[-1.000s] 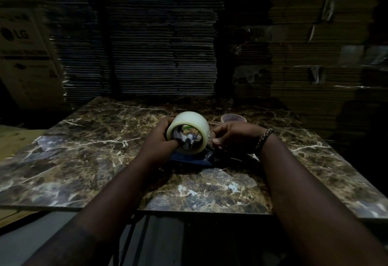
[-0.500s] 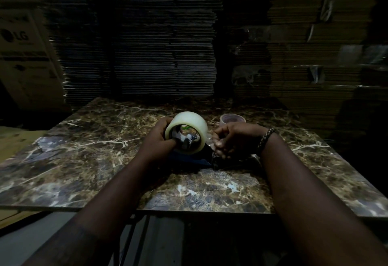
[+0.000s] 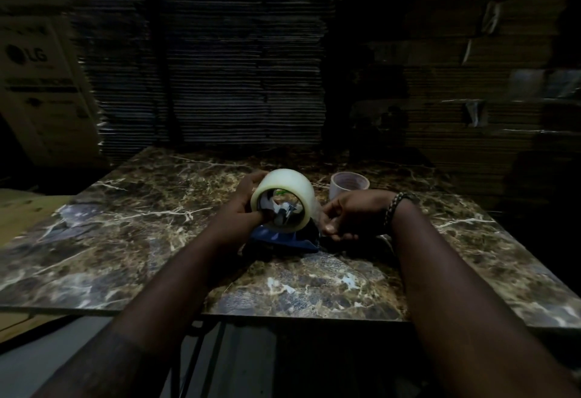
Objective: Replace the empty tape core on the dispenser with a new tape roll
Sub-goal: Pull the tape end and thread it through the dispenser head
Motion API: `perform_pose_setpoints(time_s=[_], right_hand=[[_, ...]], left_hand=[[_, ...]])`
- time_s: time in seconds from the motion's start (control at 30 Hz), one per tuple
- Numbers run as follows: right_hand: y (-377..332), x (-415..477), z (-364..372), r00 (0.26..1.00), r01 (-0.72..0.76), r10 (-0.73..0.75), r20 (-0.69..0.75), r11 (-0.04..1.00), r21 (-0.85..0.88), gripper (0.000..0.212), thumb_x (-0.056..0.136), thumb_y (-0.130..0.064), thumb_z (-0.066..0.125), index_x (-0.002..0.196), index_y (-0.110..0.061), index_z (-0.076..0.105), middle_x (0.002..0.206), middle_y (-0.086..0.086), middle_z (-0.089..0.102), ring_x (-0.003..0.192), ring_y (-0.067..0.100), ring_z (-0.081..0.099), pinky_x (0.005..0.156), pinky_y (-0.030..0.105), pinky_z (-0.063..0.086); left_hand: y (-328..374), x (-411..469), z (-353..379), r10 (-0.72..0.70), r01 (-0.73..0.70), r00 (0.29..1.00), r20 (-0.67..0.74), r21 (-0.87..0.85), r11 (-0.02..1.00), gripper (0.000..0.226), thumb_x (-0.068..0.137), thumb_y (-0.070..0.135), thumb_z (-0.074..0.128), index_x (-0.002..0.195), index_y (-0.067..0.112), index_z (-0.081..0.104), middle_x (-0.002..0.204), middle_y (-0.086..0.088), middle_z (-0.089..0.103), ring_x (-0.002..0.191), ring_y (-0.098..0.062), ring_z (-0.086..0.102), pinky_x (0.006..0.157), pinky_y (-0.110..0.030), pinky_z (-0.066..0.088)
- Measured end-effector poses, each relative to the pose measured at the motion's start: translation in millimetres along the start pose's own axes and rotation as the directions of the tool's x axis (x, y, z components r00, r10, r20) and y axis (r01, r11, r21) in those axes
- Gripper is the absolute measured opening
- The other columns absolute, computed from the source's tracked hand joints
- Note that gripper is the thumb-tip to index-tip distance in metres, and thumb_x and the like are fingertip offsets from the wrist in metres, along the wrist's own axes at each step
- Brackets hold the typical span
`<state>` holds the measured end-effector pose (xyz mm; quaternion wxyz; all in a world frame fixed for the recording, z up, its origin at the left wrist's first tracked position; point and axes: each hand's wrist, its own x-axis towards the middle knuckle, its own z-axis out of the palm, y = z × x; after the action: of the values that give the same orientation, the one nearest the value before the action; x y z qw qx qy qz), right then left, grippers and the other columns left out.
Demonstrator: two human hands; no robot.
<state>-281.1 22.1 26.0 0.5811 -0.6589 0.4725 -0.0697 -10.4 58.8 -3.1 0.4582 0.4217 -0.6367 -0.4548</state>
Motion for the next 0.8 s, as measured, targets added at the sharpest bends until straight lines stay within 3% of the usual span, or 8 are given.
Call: perform_pose_setpoints(time_s=[0.3, 0.4, 0.47, 0.5, 0.57, 0.7, 0.73, 0.8], right_hand=[[1.6, 4.2, -0.9, 1.000, -0.008, 0.008, 0.008, 1.000, -0.030, 0.021, 0.099, 0.001, 0.047, 0.084, -0.007, 0.060, 0.074, 0.012, 0.059, 0.055, 0.014, 0.051, 0.048, 0.022, 0.041], [6.5, 0.3, -2.9, 0.998, 0.061, -0.061, 0.018, 0.998, 0.019, 0.007, 0.096, -0.001, 0.054, 0.094, -0.003, 0.060, 0.076, 0.011, 0.062, 0.058, 0.015, 0.053, 0.050, 0.022, 0.044], [9.1, -1.4, -4.3, 0.995, 0.095, -0.098, 0.029, 0.993, 0.075, 0.009, 0.094, 0.001, 0.057, 0.101, -0.003, 0.061, 0.077, 0.013, 0.062, 0.060, 0.018, 0.055, 0.051, 0.023, 0.047], [9.8, -2.0, -4.4, 0.994, 0.103, -0.107, 0.031, 0.990, 0.097, 0.011, 0.093, 0.002, 0.057, 0.102, -0.003, 0.062, 0.077, 0.013, 0.062, 0.060, 0.019, 0.056, 0.051, 0.023, 0.048], [9.7, -2.0, -3.7, 0.992, 0.113, -0.118, 0.038, 0.988, 0.109, 0.012, 0.092, 0.003, 0.057, 0.100, -0.003, 0.063, 0.077, 0.014, 0.063, 0.060, 0.019, 0.057, 0.051, 0.024, 0.049], [8.4, -2.0, -3.1, 0.991, 0.118, -0.123, 0.046, 0.988, 0.099, 0.012, 0.093, 0.001, 0.058, 0.104, -0.002, 0.062, 0.079, 0.014, 0.063, 0.063, 0.021, 0.057, 0.053, 0.025, 0.048], [9.0, -1.7, -4.1, 0.991, 0.125, -0.130, 0.044, 0.988, 0.087, 0.009, 0.094, 0.000, 0.059, 0.101, -0.003, 0.063, 0.079, 0.014, 0.063, 0.064, 0.021, 0.057, 0.054, 0.025, 0.049], [9.4, -1.6, -5.6, 0.989, 0.141, -0.144, 0.045, 0.988, 0.061, 0.007, 0.094, -0.002, 0.060, 0.095, -0.005, 0.065, 0.080, 0.014, 0.064, 0.066, 0.021, 0.059, 0.058, 0.027, 0.049]], left_hand=[[-2.2, 2.2, -1.2, 0.025, -0.023, 0.999, -0.038, 0.054, 0.998, 0.049, 0.102, 0.000, 0.064, 0.137, 0.032, 0.051, 0.122, 0.001, 0.069, 0.093, 0.001, 0.076, 0.071, -0.019, 0.060], [-5.5, 3.4, -4.0, 0.116, -0.109, 0.993, -0.038, 0.145, 0.983, 0.060, 0.097, -0.002, 0.071, 0.145, 0.028, 0.049, 0.133, 0.006, 0.062, 0.114, -0.006, 0.071, 0.079, -0.017, 0.060], [-5.0, 1.7, -3.7, 0.275, -0.265, 0.961, -0.006, 0.245, 0.933, 0.080, 0.090, -0.002, 0.076, 0.151, 0.038, 0.043, 0.143, 0.014, 0.054, 0.127, 0.003, 0.061, 0.091, -0.014, 0.057], [-4.4, 0.4, -2.4, 0.357, -0.345, 0.934, 0.007, 0.278, 0.896, 0.087, 0.087, -0.003, 0.076, 0.154, 0.041, 0.040, 0.150, 0.012, 0.051, 0.135, 0.005, 0.056, 0.100, -0.017, 0.055], [-2.4, 0.4, 0.7, 0.517, -0.487, 0.856, 0.016, 0.362, 0.795, 0.084, 0.086, 0.002, 0.075, 0.156, 0.035, 0.043, 0.162, 0.001, 0.045, 0.152, -0.008, 0.042, 0.118, -0.034, 0.047], [13.7, 3.3, 9.7, 0.736, -0.635, 0.651, 0.185, 0.664, 0.394, 0.054, 0.092, 0.035, 0.071, 0.145, 0.025, 0.064, 0.164, -0.011, 0.045, 0.158, -0.035, 0.031, 0.125, -0.055, 0.031], [17.9, 5.9, 12.1, 0.740, -0.632, 0.623, 0.254, 0.720, 0.285, 0.050, 0.094, 0.043, 0.069, 0.141, 0.028, 0.068, 0.163, -0.010, 0.048, 0.158, -0.038, 0.031, 0.124, -0.056, 0.029], [24.2, 11.8, 16.4, 0.668, -0.591, 0.656, 0.351, 0.790, 0.164, 0.047, 0.095, 0.056, 0.062, 0.136, 0.035, 0.072, 0.159, -0.004, 0.055, 0.157, -0.037, 0.035, 0.122, -0.056, 0.030]])
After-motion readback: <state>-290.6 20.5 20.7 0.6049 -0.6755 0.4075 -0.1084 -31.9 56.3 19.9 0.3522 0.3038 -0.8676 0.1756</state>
